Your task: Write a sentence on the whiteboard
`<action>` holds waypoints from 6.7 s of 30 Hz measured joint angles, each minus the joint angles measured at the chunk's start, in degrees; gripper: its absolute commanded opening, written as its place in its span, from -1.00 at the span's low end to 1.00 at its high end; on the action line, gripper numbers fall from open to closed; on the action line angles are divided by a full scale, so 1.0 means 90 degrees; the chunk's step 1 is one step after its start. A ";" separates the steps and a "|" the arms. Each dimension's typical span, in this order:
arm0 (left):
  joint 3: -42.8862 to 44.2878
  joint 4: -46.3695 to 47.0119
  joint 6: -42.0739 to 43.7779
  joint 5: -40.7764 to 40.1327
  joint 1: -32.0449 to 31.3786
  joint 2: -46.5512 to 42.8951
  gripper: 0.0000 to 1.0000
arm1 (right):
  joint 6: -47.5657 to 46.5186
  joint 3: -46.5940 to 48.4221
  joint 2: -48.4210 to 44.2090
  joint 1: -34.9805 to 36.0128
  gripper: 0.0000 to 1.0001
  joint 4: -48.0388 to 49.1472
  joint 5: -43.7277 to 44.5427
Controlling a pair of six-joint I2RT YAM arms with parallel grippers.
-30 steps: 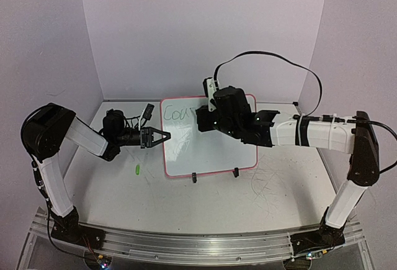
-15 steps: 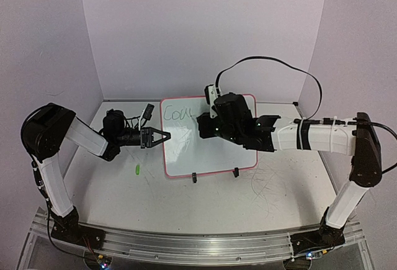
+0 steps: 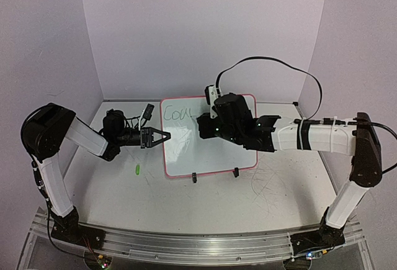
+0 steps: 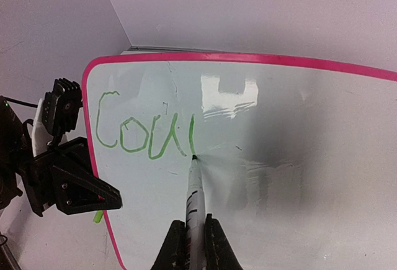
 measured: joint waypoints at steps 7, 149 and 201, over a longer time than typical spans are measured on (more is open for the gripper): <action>0.0000 -0.0001 0.0009 0.0005 -0.0002 -0.0015 -1.00 | -0.0044 0.0105 0.0006 -0.0002 -1.00 -0.0047 0.0048; 0.0000 -0.0112 0.0064 -0.0017 -0.0012 -0.0061 -1.00 | 0.0182 -0.0522 -0.0540 -0.0204 -1.00 -0.0045 0.0457; 0.0000 -0.0124 0.0041 -0.0022 -0.0012 -0.0070 -1.00 | 0.0267 -0.0514 -0.0492 -0.0296 -1.00 0.0035 0.0354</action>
